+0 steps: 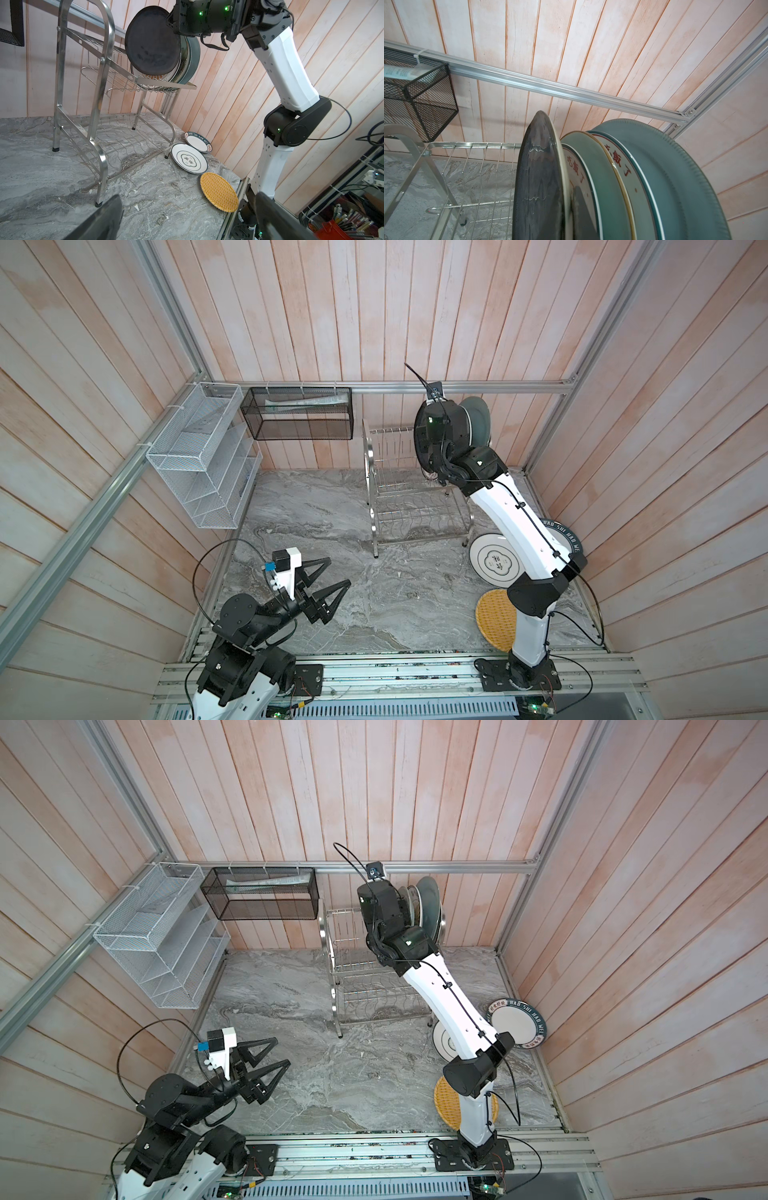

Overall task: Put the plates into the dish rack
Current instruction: 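Lower the dark blue plate into the rack slot in front of the other plates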

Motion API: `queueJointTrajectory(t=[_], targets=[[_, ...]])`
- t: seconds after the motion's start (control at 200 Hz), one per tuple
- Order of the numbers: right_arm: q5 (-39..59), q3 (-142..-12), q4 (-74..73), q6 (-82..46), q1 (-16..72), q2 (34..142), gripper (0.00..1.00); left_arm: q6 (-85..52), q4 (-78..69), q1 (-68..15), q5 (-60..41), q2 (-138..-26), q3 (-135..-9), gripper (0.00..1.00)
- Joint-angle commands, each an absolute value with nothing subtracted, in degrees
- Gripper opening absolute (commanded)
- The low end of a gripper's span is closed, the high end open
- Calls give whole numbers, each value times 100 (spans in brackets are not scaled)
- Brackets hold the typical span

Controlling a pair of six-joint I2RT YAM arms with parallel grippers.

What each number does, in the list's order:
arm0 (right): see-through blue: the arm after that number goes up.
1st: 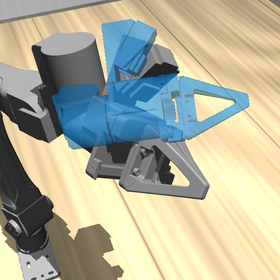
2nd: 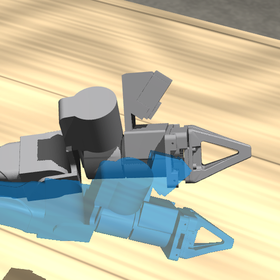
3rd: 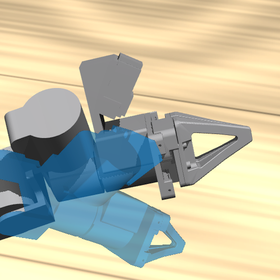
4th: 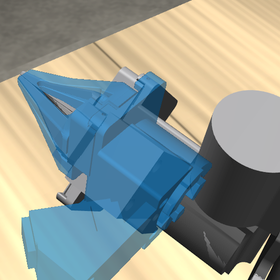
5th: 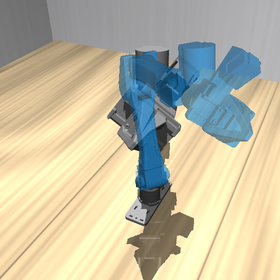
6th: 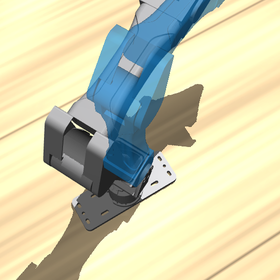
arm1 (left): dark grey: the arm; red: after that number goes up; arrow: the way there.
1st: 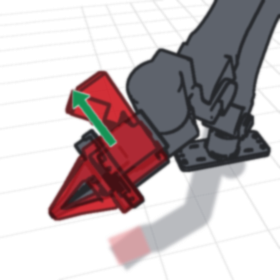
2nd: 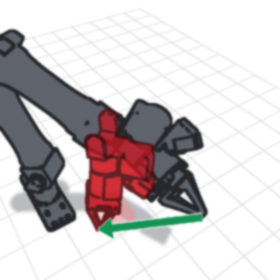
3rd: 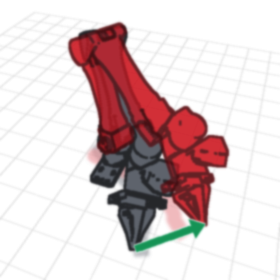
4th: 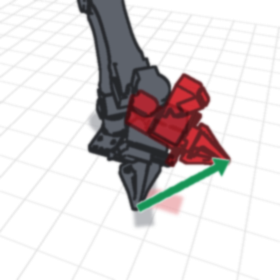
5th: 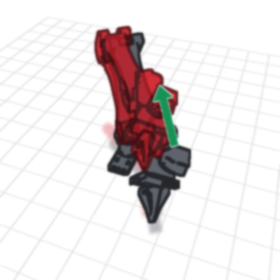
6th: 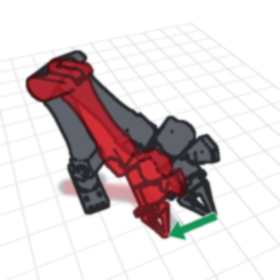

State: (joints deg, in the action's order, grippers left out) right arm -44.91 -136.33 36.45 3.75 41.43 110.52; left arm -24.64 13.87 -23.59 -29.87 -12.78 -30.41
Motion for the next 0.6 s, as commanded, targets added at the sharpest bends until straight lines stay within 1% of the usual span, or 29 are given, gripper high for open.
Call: queueJointTrajectory(t=[0.0, 0.43, 0.595], targets=[[-4614, -13721, 3114, 414, 4157, 11056, 0, -2453, 1238, -2316, -3128, -1232, -2971, 100], [-4623, -13658, 3187, 477, 4125, 11244, 0, -2475, 1195, -2228, -3234, -1231, -2961, 100], [-4674, -13436, 3108, 505, 4122, 11207, 0, -2488, 1161, -2173, -3295, -1235, -2951, 100]])
